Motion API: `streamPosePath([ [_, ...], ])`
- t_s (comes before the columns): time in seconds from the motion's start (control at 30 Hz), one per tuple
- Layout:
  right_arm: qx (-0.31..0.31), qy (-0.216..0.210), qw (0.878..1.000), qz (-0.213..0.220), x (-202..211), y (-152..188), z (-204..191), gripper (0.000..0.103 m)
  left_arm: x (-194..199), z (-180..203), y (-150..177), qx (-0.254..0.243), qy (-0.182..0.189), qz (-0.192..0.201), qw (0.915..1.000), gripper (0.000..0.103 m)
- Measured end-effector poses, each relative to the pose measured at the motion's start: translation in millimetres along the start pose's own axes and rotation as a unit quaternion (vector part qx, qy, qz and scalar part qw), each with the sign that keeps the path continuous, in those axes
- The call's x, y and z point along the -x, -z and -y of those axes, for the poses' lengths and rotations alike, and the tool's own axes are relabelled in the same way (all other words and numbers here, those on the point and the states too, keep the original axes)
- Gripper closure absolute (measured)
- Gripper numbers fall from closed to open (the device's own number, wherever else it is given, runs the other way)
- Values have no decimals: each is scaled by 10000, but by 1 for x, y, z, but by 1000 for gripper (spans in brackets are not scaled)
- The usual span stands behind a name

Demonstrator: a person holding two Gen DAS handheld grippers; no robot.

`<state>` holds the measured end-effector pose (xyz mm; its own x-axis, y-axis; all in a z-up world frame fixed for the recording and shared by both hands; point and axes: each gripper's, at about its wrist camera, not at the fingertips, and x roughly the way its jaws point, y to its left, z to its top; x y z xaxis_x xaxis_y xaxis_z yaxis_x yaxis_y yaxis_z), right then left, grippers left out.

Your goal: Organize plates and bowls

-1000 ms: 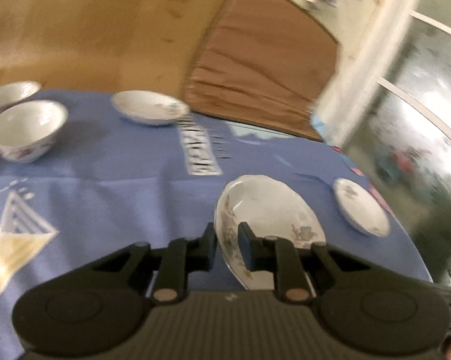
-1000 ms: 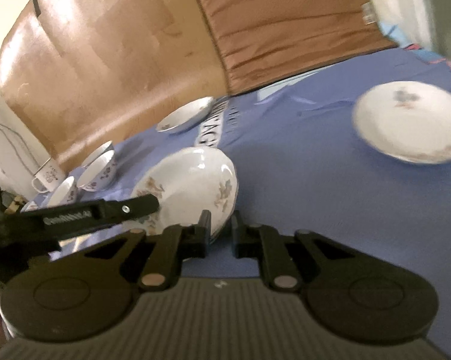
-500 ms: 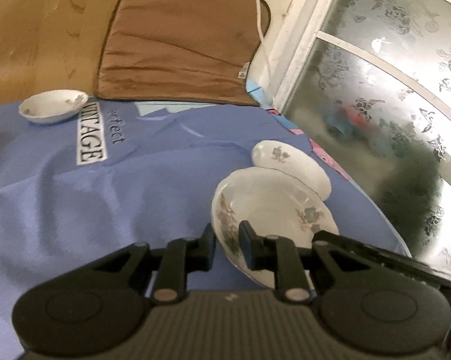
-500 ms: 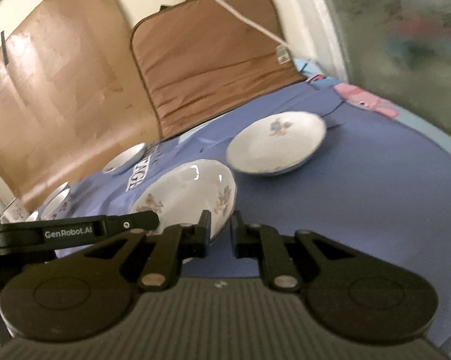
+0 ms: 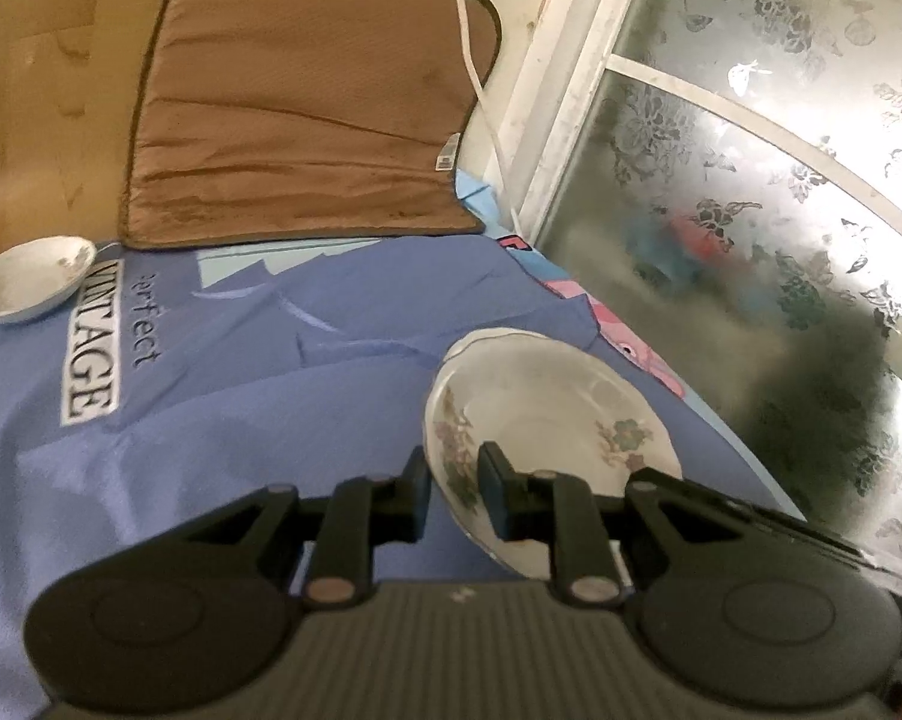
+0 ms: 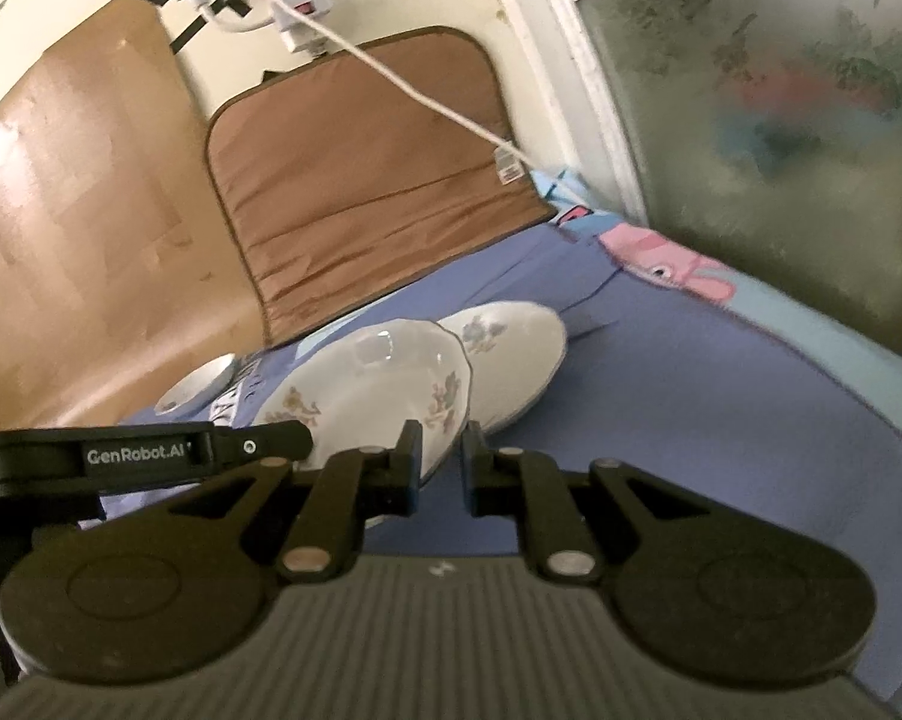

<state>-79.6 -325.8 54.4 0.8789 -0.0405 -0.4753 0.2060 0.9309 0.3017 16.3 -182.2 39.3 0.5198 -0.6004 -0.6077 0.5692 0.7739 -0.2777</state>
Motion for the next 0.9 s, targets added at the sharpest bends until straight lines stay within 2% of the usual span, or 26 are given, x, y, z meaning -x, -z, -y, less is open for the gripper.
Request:
streamPosePath([
  [0.43, 51, 344, 9994, 84, -27, -19, 19, 87, -40, 11, -20, -67, -132, -137, 9998, 83],
  [0.7, 345, 613, 9973, 203, -42, -21, 14, 86, -57, 11, -23, -62, -258, -203, 9994, 81],
  [0.8, 529, 786, 9948, 373, -45, -19, 10, 84, -60, 15, -22, -186, -325, -190, 9991, 81],
  [0.83, 593, 855, 9936, 431, -46, -18, 8, 83, -60, 17, -22, -243, -364, -167, 9989, 81],
  [0.9, 711, 990, 9912, 517, -49, -18, 6, 72, -59, 20, -21, -317, -416, -140, 9985, 80],
])
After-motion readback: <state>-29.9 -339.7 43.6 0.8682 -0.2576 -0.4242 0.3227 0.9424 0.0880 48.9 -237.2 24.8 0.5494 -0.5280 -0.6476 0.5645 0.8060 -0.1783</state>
